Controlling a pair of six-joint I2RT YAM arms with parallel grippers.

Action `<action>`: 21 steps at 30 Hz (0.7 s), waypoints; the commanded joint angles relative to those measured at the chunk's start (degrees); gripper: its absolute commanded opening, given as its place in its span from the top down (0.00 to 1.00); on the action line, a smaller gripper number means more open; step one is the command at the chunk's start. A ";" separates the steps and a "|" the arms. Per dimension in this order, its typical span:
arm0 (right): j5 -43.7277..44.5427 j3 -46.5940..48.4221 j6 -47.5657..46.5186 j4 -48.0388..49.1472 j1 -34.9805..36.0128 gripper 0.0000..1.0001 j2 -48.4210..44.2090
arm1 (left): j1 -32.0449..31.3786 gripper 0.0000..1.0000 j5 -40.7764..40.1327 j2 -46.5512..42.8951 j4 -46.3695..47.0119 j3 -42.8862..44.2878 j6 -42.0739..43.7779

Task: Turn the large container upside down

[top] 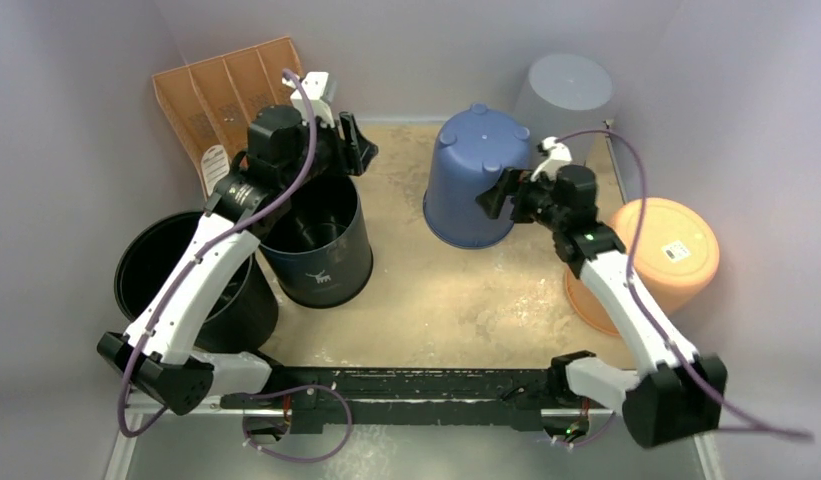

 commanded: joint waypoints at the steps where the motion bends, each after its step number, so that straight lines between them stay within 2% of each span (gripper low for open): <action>1: 4.82 -0.87 -1.70 6.89 1.23 0.00 10.14 | 0.24 0.45 1.17 -3.31 -2.83 -1.19 1.54; 6: 5.83 10.09 -0.52 14.93 1.40 0.00 25.46 | 0.24 0.45 -1.09 -7.18 -5.59 -0.73 2.11; 11: 5.89 24.21 1.00 17.75 1.50 0.00 38.79 | 0.16 0.44 7.16 -9.77 -5.87 -3.10 4.87; 13: 4.97 29.89 0.35 16.80 1.48 0.00 43.39 | 0.15 0.44 5.99 -10.76 -6.30 -4.31 5.52; 15: 4.00 35.98 -1.20 11.37 1.48 0.00 47.12 | 0.13 0.44 3.54 -11.31 -8.22 -4.35 6.22; 18: 2.50 36.67 -2.66 9.29 1.48 0.00 46.56 | 0.14 0.42 4.54 -12.21 -10.36 -4.75 8.73; 21: 2.08 30.06 -3.20 8.75 1.48 0.00 39.14 | 0.10 0.42 2.37 -11.79 -13.11 -3.51 10.46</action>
